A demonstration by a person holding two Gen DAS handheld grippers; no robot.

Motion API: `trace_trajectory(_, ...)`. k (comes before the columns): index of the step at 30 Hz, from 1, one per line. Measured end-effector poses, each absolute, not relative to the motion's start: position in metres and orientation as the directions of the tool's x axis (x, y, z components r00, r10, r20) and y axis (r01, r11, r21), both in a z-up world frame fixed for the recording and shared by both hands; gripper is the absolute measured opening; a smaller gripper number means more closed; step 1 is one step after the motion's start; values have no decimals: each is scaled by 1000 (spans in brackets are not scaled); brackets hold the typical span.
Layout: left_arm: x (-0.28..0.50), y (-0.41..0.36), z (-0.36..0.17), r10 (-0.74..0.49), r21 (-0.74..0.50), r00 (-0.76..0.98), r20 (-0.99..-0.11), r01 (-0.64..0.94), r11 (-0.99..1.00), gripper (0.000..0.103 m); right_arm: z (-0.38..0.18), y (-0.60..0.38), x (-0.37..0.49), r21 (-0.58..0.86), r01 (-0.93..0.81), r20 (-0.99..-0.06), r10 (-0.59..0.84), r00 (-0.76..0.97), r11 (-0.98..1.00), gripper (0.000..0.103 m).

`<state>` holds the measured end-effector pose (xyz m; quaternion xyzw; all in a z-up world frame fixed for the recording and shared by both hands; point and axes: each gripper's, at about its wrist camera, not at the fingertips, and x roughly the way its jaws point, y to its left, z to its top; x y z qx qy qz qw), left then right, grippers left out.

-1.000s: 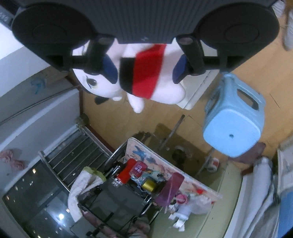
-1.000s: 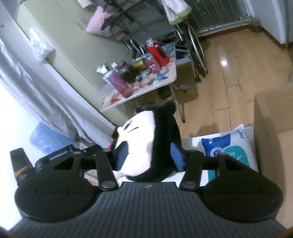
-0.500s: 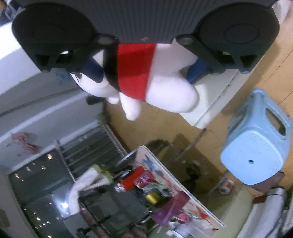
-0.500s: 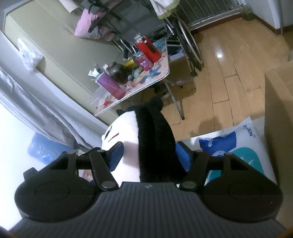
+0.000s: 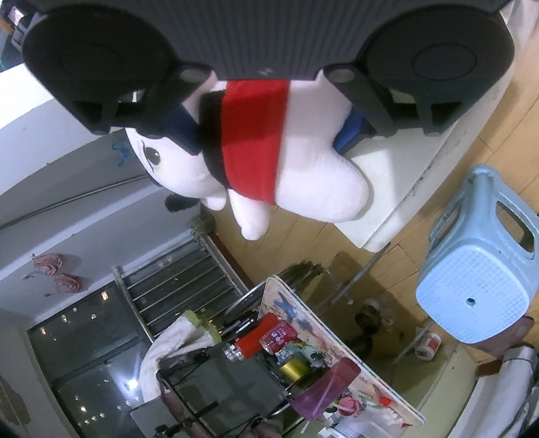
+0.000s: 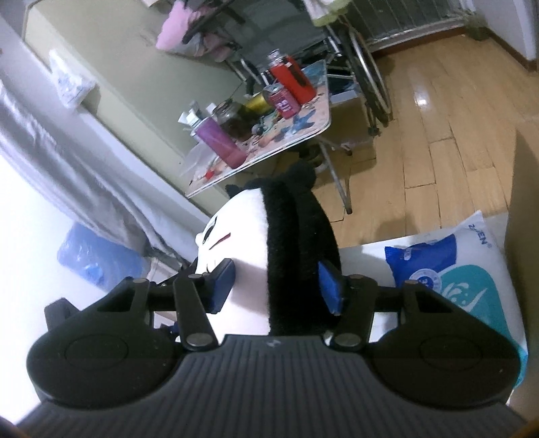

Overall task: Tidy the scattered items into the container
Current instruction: 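Grasp the white plush doll with the left gripper while the right gripper grasps it too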

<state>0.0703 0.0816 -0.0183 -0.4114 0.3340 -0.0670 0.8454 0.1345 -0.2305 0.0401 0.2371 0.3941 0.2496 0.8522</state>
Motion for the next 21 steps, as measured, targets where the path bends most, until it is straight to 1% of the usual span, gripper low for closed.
trace_trajectory(3, 65, 82, -14, -384, -730, 765, -516, -158, 665, 79, 43, -228, 133, 588, -267, -553, 620, 557, 764, 54)
trace_trajectory(7, 58, 84, -6, -359, -707, 768, -530, -167, 687, 79, 46, -222, 130, 587, -288, -554, 635, 538, 756, 54)
trace_trajectory(9, 53, 86, -1, -360, -709, 773, -523, -160, 686, 79, 51, -219, 125, 583, -304, -551, 641, 534, 753, 54)
trace_trajectory(13, 40, 90, 13, -368, -732, 794, -483, -135, 668, 79, 70, -220, 112, 583, -327, -525, 652, 547, 744, 54)
trace_trajectory(18, 22, 89, 45, -360, -753, 839, -408, -86, 652, 79, 112, -221, 92, 536, -401, -481, 659, 578, 743, 54)
trace_trajectory(21, 15, 82, 63, -356, -752, 855, -378, -60, 656, 79, 134, -229, 82, 519, -431, -452, 664, 596, 739, 54)
